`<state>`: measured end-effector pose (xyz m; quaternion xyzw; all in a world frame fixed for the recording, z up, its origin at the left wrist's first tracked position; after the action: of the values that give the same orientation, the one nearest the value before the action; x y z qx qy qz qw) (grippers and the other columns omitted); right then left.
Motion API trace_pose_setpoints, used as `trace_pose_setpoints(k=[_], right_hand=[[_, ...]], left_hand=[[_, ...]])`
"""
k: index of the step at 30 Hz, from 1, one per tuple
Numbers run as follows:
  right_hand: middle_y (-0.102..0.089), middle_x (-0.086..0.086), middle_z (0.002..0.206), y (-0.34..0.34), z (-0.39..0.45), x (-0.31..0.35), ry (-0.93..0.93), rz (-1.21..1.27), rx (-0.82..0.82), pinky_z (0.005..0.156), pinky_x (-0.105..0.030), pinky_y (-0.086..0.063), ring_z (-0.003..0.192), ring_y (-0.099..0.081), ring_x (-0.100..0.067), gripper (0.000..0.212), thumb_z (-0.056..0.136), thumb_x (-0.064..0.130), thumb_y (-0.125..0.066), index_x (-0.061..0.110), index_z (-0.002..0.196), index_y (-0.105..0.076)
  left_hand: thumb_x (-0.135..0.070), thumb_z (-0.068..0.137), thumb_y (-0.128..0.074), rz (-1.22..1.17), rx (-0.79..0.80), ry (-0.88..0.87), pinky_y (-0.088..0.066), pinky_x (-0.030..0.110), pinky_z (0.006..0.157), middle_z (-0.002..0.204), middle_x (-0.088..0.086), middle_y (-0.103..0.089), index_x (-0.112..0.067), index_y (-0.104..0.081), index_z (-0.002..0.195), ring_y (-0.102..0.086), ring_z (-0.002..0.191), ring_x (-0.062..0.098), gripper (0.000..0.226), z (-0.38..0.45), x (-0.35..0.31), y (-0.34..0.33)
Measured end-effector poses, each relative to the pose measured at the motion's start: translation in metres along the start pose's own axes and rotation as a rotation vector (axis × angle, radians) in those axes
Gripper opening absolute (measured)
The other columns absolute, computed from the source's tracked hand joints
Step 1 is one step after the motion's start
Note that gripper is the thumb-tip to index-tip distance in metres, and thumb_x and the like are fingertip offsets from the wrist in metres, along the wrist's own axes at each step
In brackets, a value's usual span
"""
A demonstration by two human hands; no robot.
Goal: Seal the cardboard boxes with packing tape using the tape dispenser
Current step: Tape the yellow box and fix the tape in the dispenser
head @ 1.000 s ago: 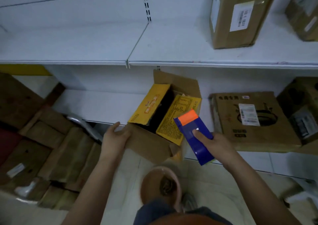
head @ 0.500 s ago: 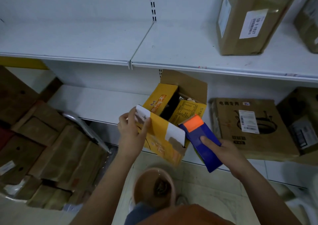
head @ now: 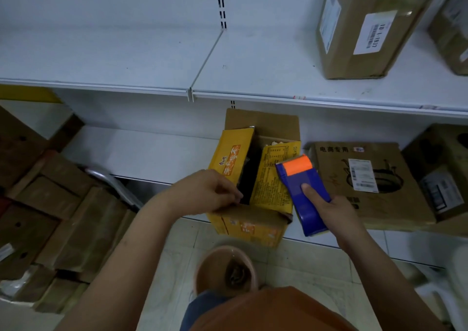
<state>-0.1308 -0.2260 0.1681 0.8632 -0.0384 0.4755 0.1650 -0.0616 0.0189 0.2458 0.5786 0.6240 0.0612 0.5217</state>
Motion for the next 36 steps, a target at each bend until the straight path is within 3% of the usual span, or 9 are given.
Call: trace_pose_setpoints(k=[5,9,11,14,16,19,24,29,36], right_hand=[[-0.070,-0.008,0.077,-0.001,0.001,0.002,0.040,-0.009,-0.025,0.058,-0.027,-0.046,0.068,-0.066,-0.020,0.038,0.087,0.049,-0.064,0.011,0.081,-0.066],[-0.070,-0.011,0.076,0.000,0.003,0.002,0.062,-0.031,-0.037,0.065,-0.031,-0.048,0.071,-0.067,-0.024,0.042,0.085,0.051,-0.065,0.009,0.080,-0.068],[-0.071,-0.011,0.076,-0.004,0.004,0.000,0.071,-0.034,-0.035,0.065,-0.031,-0.048,0.071,-0.067,-0.023,0.045,0.086,0.051,-0.065,0.006,0.082,-0.069],[-0.071,-0.007,0.076,-0.008,0.004,-0.006,0.053,0.029,-0.030,0.061,-0.027,-0.047,0.069,-0.067,-0.018,0.041,0.087,0.050,-0.063,0.010,0.084,-0.069],[-0.071,-0.004,0.076,-0.006,0.004,-0.009,0.040,0.062,-0.032,0.059,-0.026,-0.046,0.069,-0.067,-0.016,0.038,0.089,0.049,-0.062,0.012,0.085,-0.067],[-0.070,-0.004,0.075,-0.002,0.004,-0.010,0.039,0.091,-0.035,0.057,-0.026,-0.044,0.066,-0.066,-0.015,0.037,0.089,0.047,-0.063,0.012,0.082,-0.067],[-0.072,-0.003,0.081,0.017,0.001,-0.018,0.017,0.242,-0.109,0.066,-0.030,-0.051,0.075,-0.068,-0.017,0.033,0.088,0.050,-0.062,0.017,0.086,-0.067],[-0.070,-0.001,0.085,0.054,-0.005,-0.008,0.078,0.288,-0.245,0.076,-0.033,-0.052,0.079,-0.066,-0.016,0.031,0.088,0.052,-0.062,0.020,0.087,-0.063],[-0.064,0.000,0.076,0.103,-0.008,0.012,0.118,0.159,-0.347,0.059,-0.026,-0.041,0.069,-0.060,-0.013,0.043,0.089,0.057,-0.058,0.014,0.084,-0.061]], left_hand=[[-0.035,0.101,-0.051,0.318,0.150,0.098,-0.032,0.042,0.117,0.161,0.008,-0.027,-0.020,-0.029,0.156,-0.032,0.145,0.025,0.061,0.013,-0.031,-0.047],[-0.068,0.085,-0.057,0.347,-0.175,0.410,-0.007,0.062,0.119,0.163,0.016,0.020,-0.016,0.014,0.157,0.009,0.151,0.040,0.113,0.022,0.001,-0.046],[-0.077,0.081,-0.053,0.359,-0.317,0.430,-0.002,0.066,0.118,0.162,0.022,0.017,-0.013,0.004,0.158,0.013,0.150,0.042,0.115,0.028,0.018,-0.040],[-0.081,0.086,-0.033,0.341,-0.172,0.296,0.011,0.066,0.115,0.163,0.009,-0.021,-0.019,-0.054,0.138,0.000,0.153,0.029,0.083,0.045,0.026,-0.055],[-0.078,0.087,-0.039,0.238,-0.146,0.244,-0.006,0.059,0.118,0.142,0.000,-0.052,-0.023,-0.069,0.111,-0.026,0.146,0.020,0.067,0.051,0.022,-0.062],[-0.069,0.085,-0.059,0.015,-0.132,0.277,-0.044,0.036,0.090,0.111,-0.001,-0.064,-0.019,-0.064,0.106,-0.059,0.109,0.016,0.054,0.056,0.018,-0.067],[-0.043,0.087,-0.073,-0.325,-0.148,0.089,-0.047,0.030,0.096,0.125,-0.010,-0.061,-0.026,-0.051,0.123,-0.057,0.117,0.008,0.046,0.052,0.004,-0.075],[-0.009,0.090,-0.068,-0.589,-0.362,-0.293,-0.042,0.027,0.101,0.135,-0.010,-0.057,-0.019,-0.053,0.101,-0.050,0.127,0.001,0.021,0.036,-0.041,-0.067],[-0.011,0.084,-0.058,0.176,-0.288,-0.609,-0.018,0.036,0.121,0.165,-0.008,-0.018,-0.020,-0.039,0.090,-0.003,0.152,0.002,0.022,0.035,-0.109,-0.110]])
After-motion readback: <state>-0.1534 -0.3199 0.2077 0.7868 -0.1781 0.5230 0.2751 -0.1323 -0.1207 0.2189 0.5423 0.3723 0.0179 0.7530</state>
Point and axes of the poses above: each hand's wrist, its own z-axis towards the middle knuckle, its own y-axis out of the back of the hand, x = y × z, the point moved 9 cm from there along z, towards the middle knuckle
